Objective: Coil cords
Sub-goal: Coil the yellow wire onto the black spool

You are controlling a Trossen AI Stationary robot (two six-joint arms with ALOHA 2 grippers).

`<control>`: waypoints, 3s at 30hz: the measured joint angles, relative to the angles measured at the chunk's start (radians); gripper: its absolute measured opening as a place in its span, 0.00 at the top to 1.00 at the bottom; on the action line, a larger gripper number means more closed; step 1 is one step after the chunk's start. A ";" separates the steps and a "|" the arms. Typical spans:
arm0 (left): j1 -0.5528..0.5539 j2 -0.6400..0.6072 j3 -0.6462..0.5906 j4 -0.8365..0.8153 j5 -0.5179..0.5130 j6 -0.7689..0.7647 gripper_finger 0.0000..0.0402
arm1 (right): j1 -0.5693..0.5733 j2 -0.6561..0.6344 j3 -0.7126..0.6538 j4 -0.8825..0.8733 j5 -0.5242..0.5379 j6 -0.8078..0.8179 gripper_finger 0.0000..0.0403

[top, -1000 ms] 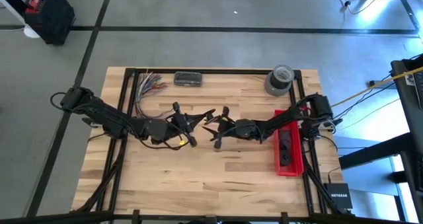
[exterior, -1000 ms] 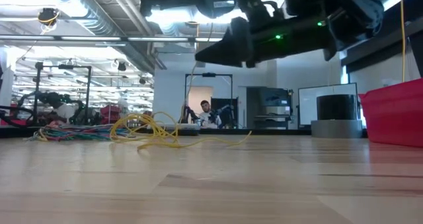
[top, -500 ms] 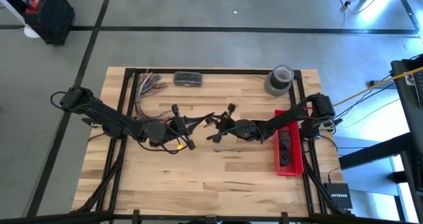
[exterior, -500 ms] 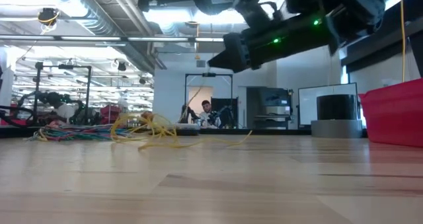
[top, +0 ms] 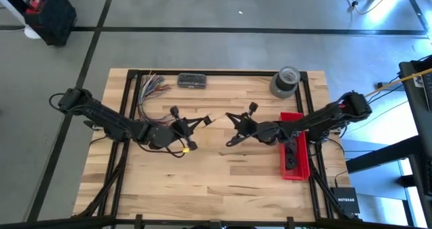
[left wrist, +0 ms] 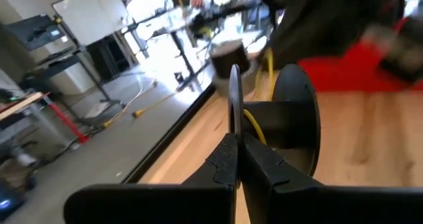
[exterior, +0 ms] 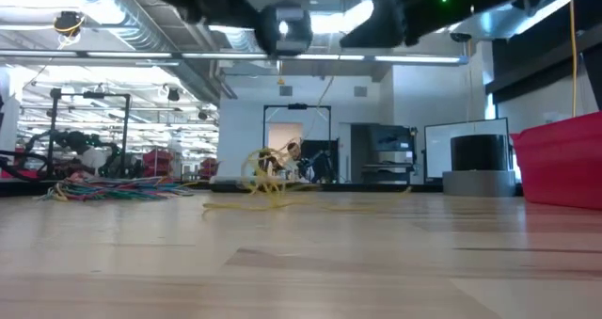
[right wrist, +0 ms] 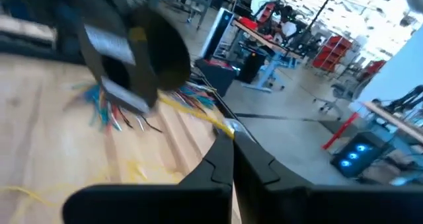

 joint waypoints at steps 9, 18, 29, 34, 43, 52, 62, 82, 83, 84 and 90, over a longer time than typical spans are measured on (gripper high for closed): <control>0.041 0.056 0.000 -0.048 0.002 0.025 1.00 | -0.033 -0.023 0.061 -0.139 -0.280 0.278 0.99; 0.084 0.091 0.002 -0.028 -0.004 0.039 1.00 | -0.051 -0.016 0.114 -0.182 -0.417 0.398 0.99; 0.075 0.092 0.000 0.028 -0.007 0.052 1.00 | -0.051 0.060 0.120 -0.057 -0.352 0.360 0.99; 0.066 0.092 0.000 0.041 0.045 0.078 1.00 | -0.054 0.061 0.124 0.017 -0.348 0.344 0.99; 0.097 0.092 0.000 0.043 0.052 -0.008 1.00 | -0.062 0.201 0.205 0.026 -0.403 0.343 0.99; 0.103 0.092 0.001 0.129 0.054 -0.092 1.00 | -0.069 0.257 0.219 0.006 -0.384 0.312 0.99; 0.063 0.088 0.043 0.119 0.052 -0.105 1.00 | -0.062 0.242 0.223 -0.136 -0.279 0.202 0.99; 0.027 0.043 0.053 0.111 0.051 -0.115 1.00 | 0.035 -0.043 0.197 -0.639 -0.244 0.243 0.60; 0.026 0.043 0.053 0.110 0.052 -0.115 1.00 | 0.038 -0.044 0.176 -0.606 -0.257 0.244 0.59; 0.027 0.043 0.053 0.110 0.052 -0.116 1.00 | 0.038 -0.035 0.148 -0.555 -0.265 0.243 0.59; 0.021 0.044 0.052 0.112 0.052 -0.114 1.00 | -0.017 0.134 -0.038 -0.014 -0.283 0.192 0.58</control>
